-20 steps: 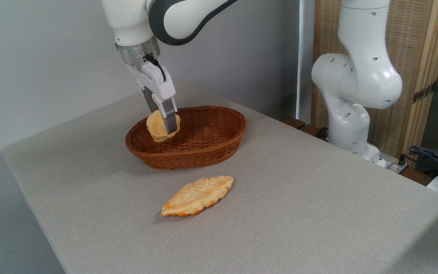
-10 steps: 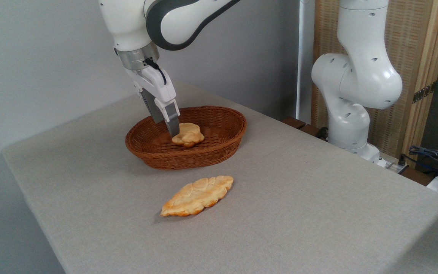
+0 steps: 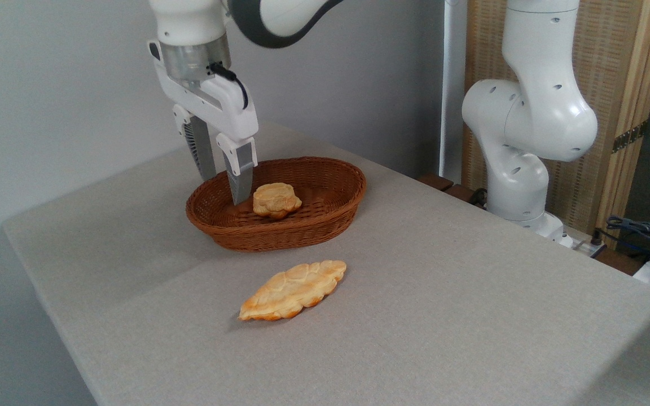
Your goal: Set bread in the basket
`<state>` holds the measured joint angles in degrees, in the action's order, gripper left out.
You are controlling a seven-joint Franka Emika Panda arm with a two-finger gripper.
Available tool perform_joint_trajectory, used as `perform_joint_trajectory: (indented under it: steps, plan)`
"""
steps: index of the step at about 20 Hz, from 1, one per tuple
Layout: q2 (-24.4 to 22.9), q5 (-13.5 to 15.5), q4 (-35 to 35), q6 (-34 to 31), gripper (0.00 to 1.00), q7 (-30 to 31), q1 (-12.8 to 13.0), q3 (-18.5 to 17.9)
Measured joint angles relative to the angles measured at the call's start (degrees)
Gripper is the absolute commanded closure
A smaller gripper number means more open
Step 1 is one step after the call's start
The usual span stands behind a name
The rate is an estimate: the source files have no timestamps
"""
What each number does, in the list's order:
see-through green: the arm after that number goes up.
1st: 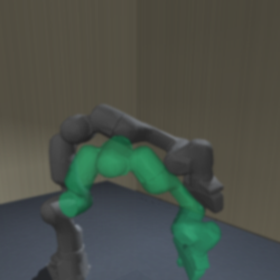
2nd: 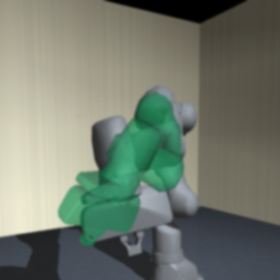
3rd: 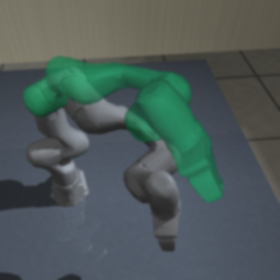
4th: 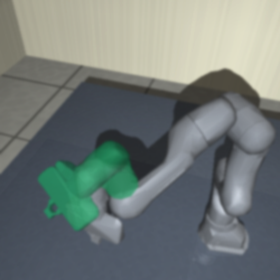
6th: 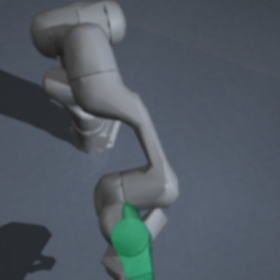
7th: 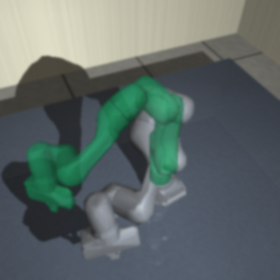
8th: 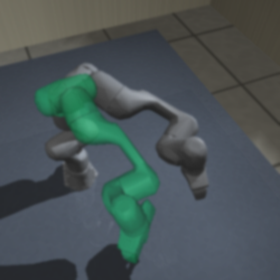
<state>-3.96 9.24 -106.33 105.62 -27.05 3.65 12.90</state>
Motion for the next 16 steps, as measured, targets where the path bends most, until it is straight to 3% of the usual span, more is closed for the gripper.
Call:
perform_joint_trajectory:
  steps: [3, 6, 12, 16]
  plan:
    - [-0.8, -0.02, 0.58, -0.04, 0.0, -5.21, -0.25, -4.54]
    - [-0.84, -2.33, 0.58, -0.05, 0.0, -7.58, -0.44, -7.08]
    - [-1.34, -3.37, 1.42, -0.68, 0.0, -11.23, -0.49, -10.28]
    - [-1.89, -3.38, 1.8, -3.07, 0.0, -12.04, -0.47, -10.46]
